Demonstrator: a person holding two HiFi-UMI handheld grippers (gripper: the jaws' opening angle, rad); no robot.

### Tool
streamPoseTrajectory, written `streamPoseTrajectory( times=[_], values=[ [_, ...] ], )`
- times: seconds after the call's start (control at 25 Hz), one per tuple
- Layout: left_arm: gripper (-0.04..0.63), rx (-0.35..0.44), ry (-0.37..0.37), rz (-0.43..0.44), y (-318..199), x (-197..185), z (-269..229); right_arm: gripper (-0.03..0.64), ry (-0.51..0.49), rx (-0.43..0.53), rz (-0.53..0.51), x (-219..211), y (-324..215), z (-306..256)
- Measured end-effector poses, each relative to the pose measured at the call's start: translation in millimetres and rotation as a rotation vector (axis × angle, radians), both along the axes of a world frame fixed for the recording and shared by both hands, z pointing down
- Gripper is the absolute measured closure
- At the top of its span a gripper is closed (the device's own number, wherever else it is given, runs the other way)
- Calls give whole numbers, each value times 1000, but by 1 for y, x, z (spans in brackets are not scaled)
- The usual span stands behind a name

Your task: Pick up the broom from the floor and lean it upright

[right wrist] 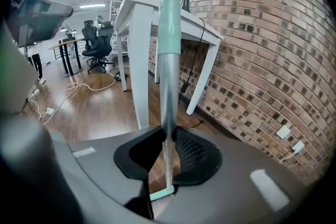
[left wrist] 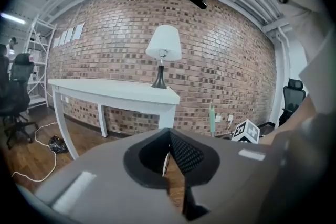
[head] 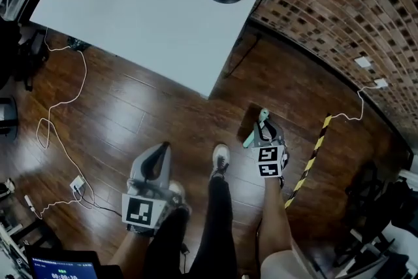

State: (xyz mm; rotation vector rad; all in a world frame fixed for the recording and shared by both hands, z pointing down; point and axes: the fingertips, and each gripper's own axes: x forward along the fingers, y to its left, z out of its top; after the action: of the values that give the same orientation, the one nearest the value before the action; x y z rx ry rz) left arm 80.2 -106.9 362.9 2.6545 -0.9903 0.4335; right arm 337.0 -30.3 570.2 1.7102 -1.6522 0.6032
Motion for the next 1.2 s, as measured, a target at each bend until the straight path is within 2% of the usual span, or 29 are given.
streamPoseTrajectory(
  times=[0.16,0.28,0.4,0.56,0.8,1.2],
  values=[
    [594,-9,-31,6,-9,19,0,527,-4,40,-22,12,-44,0],
    [594,16,-34,22,-19,34,4,528,-12,60,-38,18,-72,5],
    [594,47,-56,21,-30,42,12,528,-6,88,-88,23,-100,6],
    [594,36,-63,1,-40,43,24,528,2,113,-150,25,-130,10],
    [594,5,-71,-68,-53,44,41,526,-4,141,-172,31,-155,15],
    [594,16,-66,-42,-55,53,44,523,43,144,-261,19,-177,20]
  ],
)
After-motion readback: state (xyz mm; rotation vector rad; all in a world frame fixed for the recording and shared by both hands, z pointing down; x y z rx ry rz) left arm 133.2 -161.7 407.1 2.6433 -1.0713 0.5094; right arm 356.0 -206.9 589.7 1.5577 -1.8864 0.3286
